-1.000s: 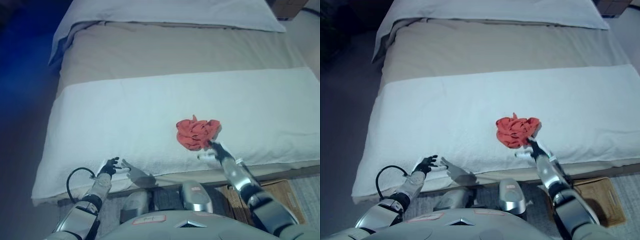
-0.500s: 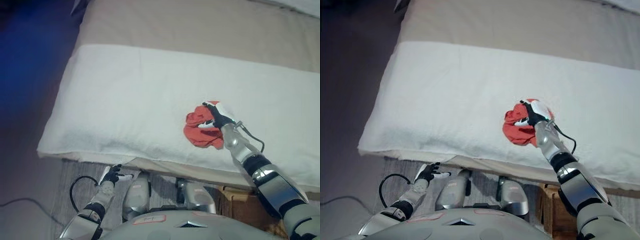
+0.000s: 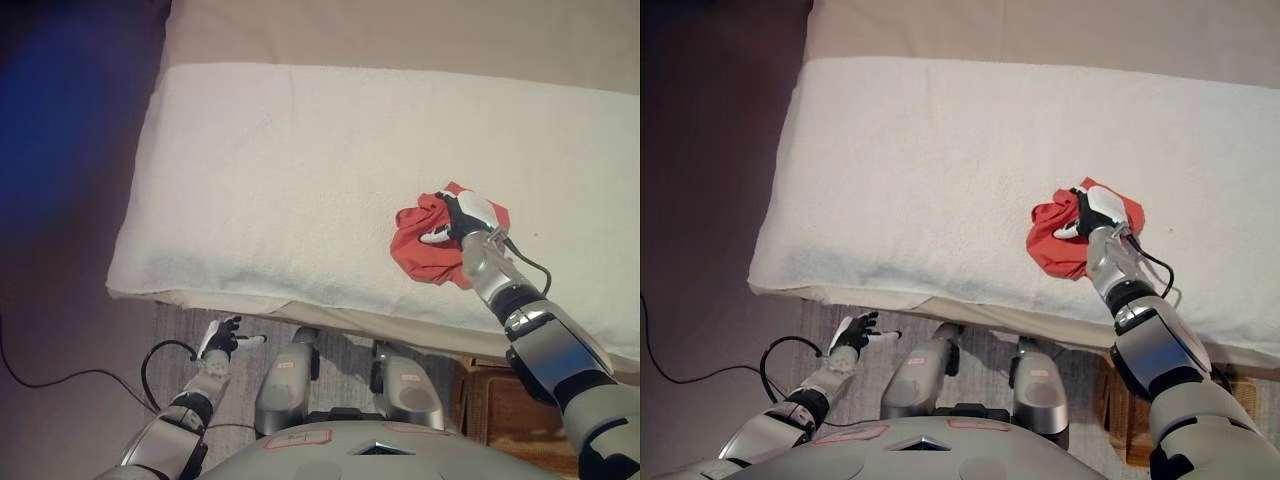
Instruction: Put the clothes on the bed into the basket.
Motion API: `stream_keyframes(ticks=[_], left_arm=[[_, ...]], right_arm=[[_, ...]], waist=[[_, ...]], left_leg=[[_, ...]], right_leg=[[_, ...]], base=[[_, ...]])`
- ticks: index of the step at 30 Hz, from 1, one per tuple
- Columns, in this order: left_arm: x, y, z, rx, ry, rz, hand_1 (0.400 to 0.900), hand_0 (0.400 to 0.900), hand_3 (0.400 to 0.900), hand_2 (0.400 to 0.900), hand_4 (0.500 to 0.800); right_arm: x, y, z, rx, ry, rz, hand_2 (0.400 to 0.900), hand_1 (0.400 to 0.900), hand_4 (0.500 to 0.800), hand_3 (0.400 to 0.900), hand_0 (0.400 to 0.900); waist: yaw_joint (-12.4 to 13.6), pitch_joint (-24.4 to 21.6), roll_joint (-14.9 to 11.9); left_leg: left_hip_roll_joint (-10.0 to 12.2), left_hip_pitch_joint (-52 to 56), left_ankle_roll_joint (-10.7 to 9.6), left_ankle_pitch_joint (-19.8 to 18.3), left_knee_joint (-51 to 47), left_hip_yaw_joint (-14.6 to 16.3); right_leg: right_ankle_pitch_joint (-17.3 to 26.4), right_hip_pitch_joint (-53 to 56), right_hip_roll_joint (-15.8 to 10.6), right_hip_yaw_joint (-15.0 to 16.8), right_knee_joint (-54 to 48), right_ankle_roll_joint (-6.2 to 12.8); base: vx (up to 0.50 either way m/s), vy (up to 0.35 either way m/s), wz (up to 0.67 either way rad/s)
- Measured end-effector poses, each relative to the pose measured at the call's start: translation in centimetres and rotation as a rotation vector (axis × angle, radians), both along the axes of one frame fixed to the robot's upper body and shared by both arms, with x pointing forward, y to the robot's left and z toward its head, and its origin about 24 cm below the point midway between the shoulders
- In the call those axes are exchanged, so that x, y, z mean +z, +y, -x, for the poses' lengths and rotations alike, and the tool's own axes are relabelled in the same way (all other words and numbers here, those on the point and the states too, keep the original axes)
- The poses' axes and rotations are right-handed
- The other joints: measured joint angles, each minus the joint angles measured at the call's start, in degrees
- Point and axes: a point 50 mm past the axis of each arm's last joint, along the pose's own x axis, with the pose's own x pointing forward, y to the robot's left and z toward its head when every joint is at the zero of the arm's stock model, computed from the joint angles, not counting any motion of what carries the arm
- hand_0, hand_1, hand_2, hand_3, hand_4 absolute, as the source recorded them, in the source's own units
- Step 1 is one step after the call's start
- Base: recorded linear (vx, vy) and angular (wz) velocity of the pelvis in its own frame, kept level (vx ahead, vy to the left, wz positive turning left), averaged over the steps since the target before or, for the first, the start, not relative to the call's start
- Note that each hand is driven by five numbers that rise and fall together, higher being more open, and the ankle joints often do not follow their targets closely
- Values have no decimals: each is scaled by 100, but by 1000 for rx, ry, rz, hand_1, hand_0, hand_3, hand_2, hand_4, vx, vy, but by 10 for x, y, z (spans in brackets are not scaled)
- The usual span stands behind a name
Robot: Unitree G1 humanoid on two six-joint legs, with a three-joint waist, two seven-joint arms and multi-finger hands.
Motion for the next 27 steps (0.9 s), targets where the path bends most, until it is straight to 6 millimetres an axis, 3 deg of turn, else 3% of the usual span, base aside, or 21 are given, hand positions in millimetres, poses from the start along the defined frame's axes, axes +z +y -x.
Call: stream_keyframes(ticks=[1,2,3,4,12,20,23,27], left_arm=[[2,-2,-4,-11,-9,-1,900,900,900,900,800],[4,-4,-10,-24,-20,-1,900,900,900,900,800],[4,-4,-11,-24,-21,-2,900,900,900,900,800],[5,-5,-13,-25,-29,-3,900,900,900,900,800],[1,-14,-9,-26,-10,16,900,900,900,900,800],[-3,-15,0,-12,16,20,900,900,900,900,800],[-6,-11,6,18,36,20,900,900,900,900,800],[-9,1,19,49,84,-6,900,900,900,900,800]], right_arm=[[-2,-3,2,-11,14,11,900,900,800,900,900],[-5,-5,4,-11,34,37,737,737,702,737,737],[-6,-7,6,-11,45,48,633,633,640,633,633],[-6,-8,6,-20,49,54,400,400,500,400,400],[-17,-20,19,-59,110,115,400,400,500,400,400],[-36,-32,45,-117,162,81,400,400,500,400,400],[-40,-35,51,-151,150,31,400,400,500,400,400],[-52,-52,75,-257,176,-26,400,400,500,400,400]], waist=[[-22,-14,22],[-52,-30,46],[-111,-50,75],[-174,-77,113],[-462,-194,244],[-478,-252,214],[-482,-297,120],[-571,-448,-160]], left_leg=[[-1,54,-5,-5,-1,14],[-6,116,-10,-11,-4,19],[-10,151,-12,-13,-5,17],[-9,178,-23,-36,-6,32],[24,369,0,-158,-63,251],[59,627,43,-185,-20,405],[83,773,61,-232,-24,520],[110,965,49,-370,-66,668]], right_leg=[[0,42,-8,13,0,0],[-1,106,-14,17,-1,1],[-1,144,-16,14,0,1],[-1,158,-20,30,-1,1],[1,235,-12,290,0,2],[6,419,9,444,1,7],[5,512,25,557,1,8],[0,617,41,704,-2,9]], base=[[47,14,-7],[48,21,-9],[38,28,-13],[37,33,-18],[18,5,-17],[4,-13,-14],[14,-17,-28],[17,-14,-33]])
